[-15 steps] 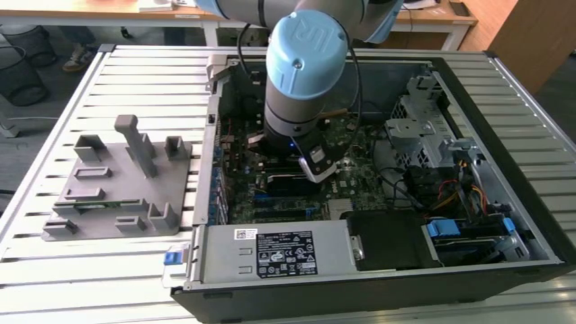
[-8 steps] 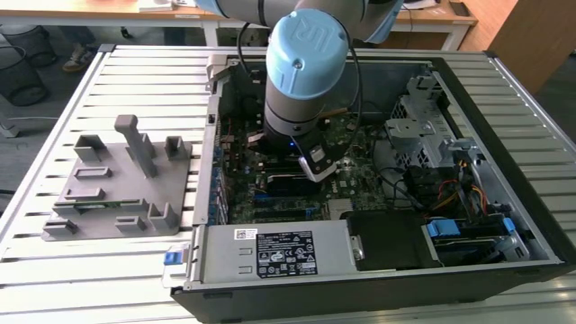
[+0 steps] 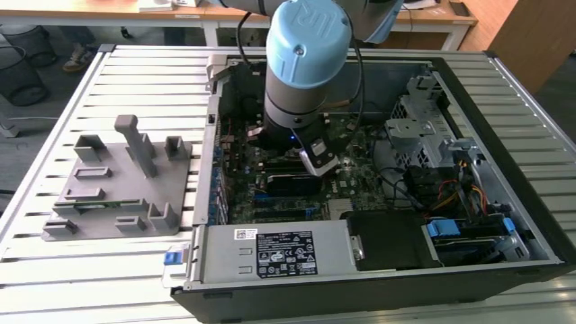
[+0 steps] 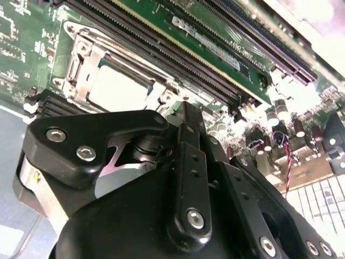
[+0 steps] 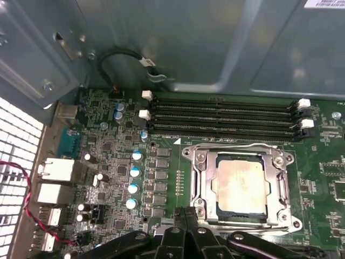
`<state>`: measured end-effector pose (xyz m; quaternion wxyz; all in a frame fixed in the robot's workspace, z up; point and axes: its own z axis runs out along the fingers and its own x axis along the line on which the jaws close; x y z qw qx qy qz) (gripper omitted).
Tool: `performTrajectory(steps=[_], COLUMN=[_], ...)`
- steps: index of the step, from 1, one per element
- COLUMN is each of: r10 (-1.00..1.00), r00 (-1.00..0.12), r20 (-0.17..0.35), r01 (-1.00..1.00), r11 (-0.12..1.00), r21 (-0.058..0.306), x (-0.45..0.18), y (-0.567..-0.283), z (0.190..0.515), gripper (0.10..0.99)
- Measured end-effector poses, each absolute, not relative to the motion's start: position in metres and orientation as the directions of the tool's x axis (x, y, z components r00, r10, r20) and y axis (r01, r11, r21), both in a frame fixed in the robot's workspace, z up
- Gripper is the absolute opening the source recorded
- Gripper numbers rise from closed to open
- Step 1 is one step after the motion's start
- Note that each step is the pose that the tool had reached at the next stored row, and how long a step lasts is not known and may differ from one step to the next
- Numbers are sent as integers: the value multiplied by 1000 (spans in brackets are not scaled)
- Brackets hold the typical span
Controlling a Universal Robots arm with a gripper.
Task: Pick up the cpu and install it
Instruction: 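Install the second cpu locking lever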
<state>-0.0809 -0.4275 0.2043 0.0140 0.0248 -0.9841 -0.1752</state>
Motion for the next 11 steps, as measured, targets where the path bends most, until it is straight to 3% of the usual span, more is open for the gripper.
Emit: performTrajectory(steps=[11], r10=[-54], r00=[-998], r20=[19], r01=[-44], r11=[937], r21=[346], x=[-81], y=[-427], z=[217], gripper=[106])
